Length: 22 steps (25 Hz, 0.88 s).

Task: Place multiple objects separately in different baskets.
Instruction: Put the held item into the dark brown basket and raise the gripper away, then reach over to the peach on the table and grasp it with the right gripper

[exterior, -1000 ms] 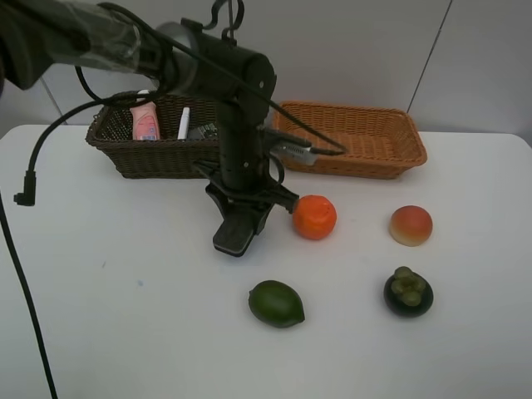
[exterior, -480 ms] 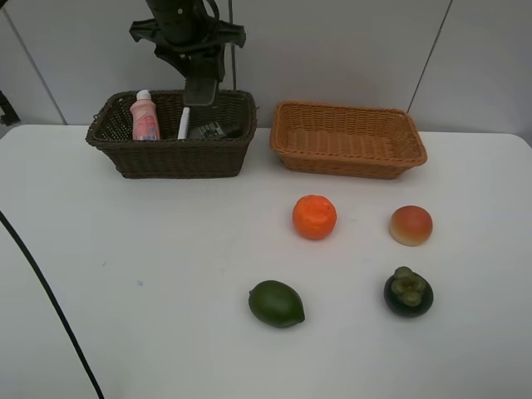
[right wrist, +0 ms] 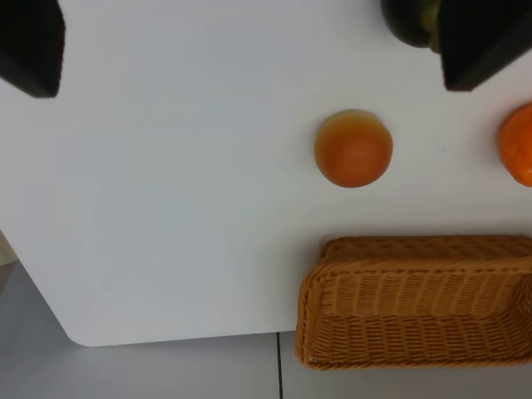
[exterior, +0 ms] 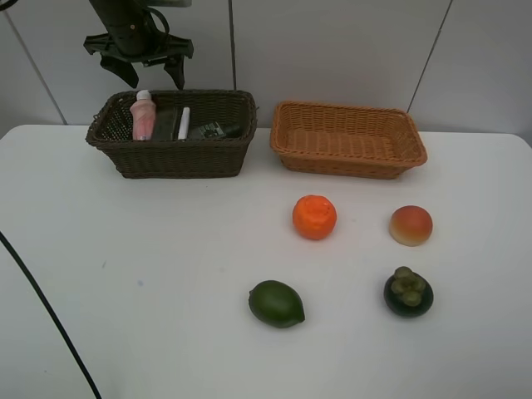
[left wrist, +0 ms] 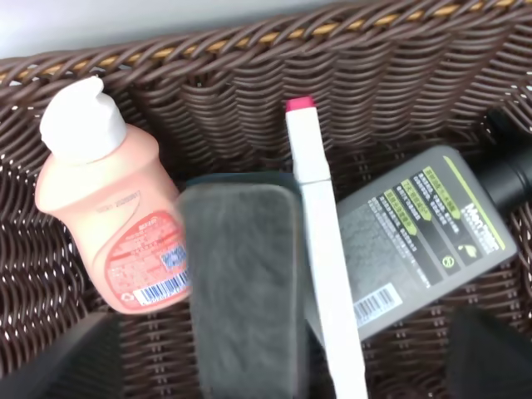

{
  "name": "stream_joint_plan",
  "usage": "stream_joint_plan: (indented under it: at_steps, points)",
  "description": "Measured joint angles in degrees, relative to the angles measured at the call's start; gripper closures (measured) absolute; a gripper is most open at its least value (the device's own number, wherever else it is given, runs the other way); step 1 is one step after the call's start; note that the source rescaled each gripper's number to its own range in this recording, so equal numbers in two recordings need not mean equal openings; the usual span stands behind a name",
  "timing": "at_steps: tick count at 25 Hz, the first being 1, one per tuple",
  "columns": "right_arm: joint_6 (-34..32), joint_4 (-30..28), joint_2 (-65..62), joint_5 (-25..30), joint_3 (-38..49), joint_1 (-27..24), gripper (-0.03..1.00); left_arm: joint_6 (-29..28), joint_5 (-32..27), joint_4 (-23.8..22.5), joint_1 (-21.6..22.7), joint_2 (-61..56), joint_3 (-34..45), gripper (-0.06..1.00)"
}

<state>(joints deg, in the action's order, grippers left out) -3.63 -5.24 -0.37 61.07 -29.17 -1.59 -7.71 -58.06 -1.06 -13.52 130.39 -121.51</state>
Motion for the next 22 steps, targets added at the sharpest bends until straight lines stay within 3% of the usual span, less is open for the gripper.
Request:
stream_joint_plan:
  at_steps: [6,12,17,22]
  points:
    - [0.00,0.00,0.00,0.00,0.00,0.00,-0.02,-1.62,-10.15,0.72,0.00,-0.15,-1.96,-0.06]
    - [0.00,0.00,0.00,0.00,0.00,0.00,-0.02,-1.40,-10.67,4.41,-0.86,-6.61,2.53,-0.06]
    - [0.00,0.00,0.00,0.00,0.00,0.00,-0.02,-1.08,-10.63,0.04,1.96,-15.63,17.01,-0.06]
    - [0.00,0.00,0.00,0.00,0.00,0.00,-0.02,-2.03,-10.58,-0.78,6.85,-28.50,32.63,-0.06]
